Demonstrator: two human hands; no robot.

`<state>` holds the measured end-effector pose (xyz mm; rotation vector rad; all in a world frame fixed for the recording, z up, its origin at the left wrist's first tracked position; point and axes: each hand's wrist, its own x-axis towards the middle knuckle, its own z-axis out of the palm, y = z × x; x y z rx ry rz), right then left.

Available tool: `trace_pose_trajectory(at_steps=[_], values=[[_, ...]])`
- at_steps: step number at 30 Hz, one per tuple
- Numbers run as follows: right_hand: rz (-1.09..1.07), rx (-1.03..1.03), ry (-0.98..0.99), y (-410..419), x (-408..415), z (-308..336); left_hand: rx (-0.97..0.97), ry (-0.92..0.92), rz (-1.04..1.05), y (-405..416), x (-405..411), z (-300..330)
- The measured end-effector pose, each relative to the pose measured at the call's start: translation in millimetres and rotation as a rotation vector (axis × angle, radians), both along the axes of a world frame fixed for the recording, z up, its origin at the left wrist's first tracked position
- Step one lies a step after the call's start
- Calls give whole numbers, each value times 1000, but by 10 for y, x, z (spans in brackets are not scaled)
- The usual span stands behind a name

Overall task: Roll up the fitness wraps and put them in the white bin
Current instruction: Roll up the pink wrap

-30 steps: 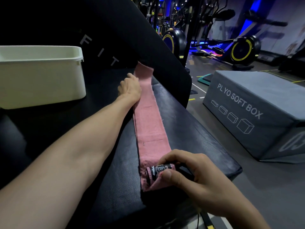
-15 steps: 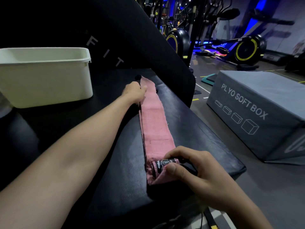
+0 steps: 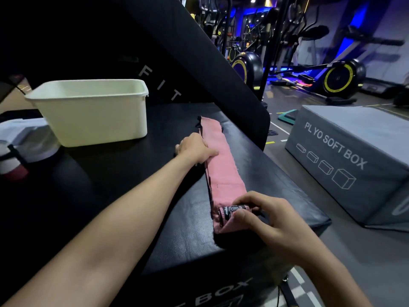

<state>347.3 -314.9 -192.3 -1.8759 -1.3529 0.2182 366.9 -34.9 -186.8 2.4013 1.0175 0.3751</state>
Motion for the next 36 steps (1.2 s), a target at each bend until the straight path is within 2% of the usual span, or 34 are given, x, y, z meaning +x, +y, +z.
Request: trace_pose_trajectory(at_steps=[7, 12, 24, 30, 33, 36], values=[[4, -13, 4, -4, 3, 2, 330, -10, -52, -179, 82, 1], [-5, -24, -7, -4, -1, 3, 215, -81, -15, -92, 63, 47], [-14, -24, -63, -31, -23, -24, 284, -31, -105, -121, 108, -144], [-5, -41, -83, -92, -25, -26, 354, 13, -18, -105, 116, -155], [-17, -35, -96, -95, -24, -45, 395, -85, 66, -92, 88, -135], [-38, -37, -121, -83, -21, -80, 476, -269, -89, -79, -7, -74]])
